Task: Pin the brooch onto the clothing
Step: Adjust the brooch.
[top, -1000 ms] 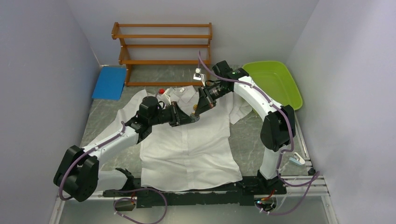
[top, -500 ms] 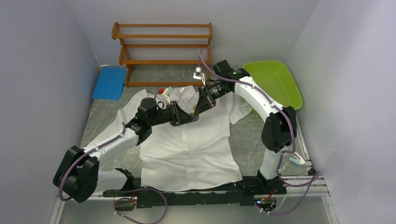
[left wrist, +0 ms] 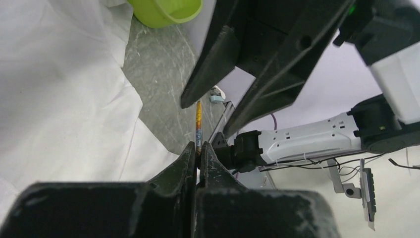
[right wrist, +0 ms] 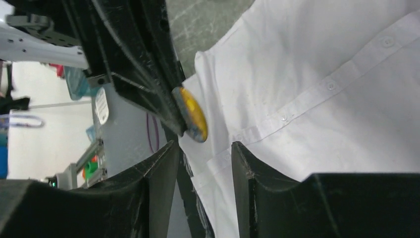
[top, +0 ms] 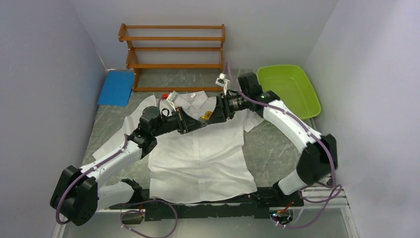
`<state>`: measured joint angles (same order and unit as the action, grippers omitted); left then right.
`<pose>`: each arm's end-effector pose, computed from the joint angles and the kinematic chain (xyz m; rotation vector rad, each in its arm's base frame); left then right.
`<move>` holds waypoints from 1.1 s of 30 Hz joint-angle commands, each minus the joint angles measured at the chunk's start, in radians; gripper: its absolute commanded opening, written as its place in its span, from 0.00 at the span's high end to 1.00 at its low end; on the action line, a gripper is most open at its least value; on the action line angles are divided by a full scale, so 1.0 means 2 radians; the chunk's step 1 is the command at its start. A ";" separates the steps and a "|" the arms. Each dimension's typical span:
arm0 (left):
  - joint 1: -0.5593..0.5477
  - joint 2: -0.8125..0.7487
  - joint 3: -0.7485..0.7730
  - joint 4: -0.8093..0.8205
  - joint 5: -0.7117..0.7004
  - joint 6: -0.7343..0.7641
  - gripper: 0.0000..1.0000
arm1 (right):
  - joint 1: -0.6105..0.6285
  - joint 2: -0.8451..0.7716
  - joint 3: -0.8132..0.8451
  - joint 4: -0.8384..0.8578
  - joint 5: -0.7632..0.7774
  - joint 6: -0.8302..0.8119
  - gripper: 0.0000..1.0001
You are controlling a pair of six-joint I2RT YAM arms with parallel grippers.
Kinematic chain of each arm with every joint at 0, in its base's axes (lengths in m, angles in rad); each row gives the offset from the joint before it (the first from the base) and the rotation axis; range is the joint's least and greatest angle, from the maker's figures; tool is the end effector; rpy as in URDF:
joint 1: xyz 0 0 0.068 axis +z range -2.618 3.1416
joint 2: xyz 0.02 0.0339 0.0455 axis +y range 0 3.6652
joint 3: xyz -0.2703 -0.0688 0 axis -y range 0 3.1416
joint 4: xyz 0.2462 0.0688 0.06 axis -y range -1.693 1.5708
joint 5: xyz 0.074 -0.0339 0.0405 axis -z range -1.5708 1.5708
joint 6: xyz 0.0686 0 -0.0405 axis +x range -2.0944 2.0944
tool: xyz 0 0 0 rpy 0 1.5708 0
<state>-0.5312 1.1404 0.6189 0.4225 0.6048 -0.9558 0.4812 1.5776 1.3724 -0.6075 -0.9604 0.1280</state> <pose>0.2220 -0.1757 0.2756 0.1216 1.9266 -1.5653 0.2869 0.2132 0.3101 -0.8825 2.2020 1.4316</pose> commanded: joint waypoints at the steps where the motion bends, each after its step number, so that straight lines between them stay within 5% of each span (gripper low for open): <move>1: 0.001 -0.014 -0.006 0.031 -0.005 0.002 0.97 | -0.007 -0.098 -0.121 0.296 0.039 0.181 0.53; 8: 0.001 -0.011 -0.009 0.053 0.006 -0.006 0.97 | -0.005 -0.132 -0.221 0.492 0.069 0.321 0.59; 14: 0.001 -0.013 -0.009 0.058 0.010 -0.008 0.97 | -0.005 -0.138 -0.247 0.515 0.123 0.346 0.58; 33: 0.001 -0.014 -0.007 0.055 0.010 -0.005 0.97 | 0.005 -0.129 -0.291 0.586 0.069 0.386 0.64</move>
<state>-0.5312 1.1320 0.6079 0.4908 0.6060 -0.9646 0.4812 1.3289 0.8028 0.4503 -0.7876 0.8654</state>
